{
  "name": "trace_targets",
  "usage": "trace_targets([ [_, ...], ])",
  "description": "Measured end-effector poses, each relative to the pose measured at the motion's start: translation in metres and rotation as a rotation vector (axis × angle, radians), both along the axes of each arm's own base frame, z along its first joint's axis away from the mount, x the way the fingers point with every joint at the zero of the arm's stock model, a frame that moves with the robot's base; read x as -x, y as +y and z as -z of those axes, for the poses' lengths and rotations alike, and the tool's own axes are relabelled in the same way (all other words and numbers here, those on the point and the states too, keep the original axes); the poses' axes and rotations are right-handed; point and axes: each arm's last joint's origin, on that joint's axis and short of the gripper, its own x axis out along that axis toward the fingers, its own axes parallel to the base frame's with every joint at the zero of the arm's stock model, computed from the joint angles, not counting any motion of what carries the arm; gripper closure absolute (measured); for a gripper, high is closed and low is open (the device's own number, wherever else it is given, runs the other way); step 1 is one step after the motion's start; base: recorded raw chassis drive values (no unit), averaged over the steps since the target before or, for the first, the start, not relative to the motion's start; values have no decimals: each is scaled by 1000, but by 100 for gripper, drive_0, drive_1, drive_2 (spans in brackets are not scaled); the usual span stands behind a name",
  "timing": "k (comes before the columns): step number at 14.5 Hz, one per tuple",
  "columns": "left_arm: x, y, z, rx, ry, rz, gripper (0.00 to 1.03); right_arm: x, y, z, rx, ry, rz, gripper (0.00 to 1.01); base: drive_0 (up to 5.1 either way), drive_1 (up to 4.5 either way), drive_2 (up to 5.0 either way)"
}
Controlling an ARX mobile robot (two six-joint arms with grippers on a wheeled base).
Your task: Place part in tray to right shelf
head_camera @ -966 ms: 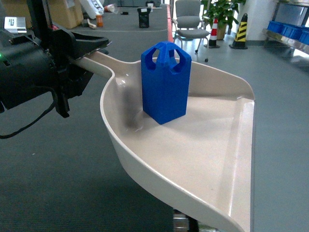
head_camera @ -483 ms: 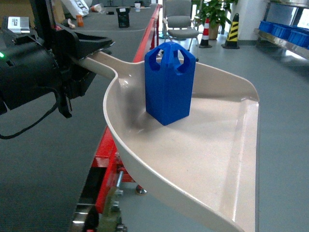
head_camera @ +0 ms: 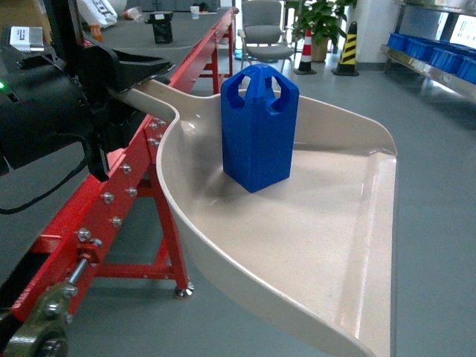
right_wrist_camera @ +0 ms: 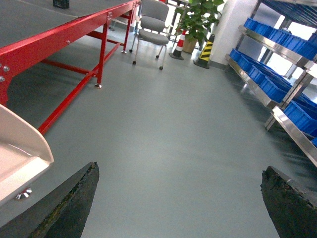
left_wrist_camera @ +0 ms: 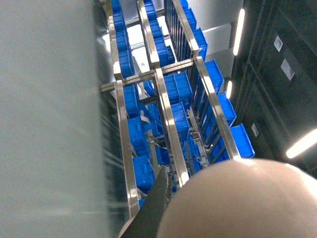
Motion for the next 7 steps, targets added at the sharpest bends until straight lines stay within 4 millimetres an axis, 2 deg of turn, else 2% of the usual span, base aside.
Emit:
trace_targets([
  [7, 0, 0, 0, 0, -1, -1, 90, 0, 0, 0, 0, 0, 0, 3, 499, -246, -246],
])
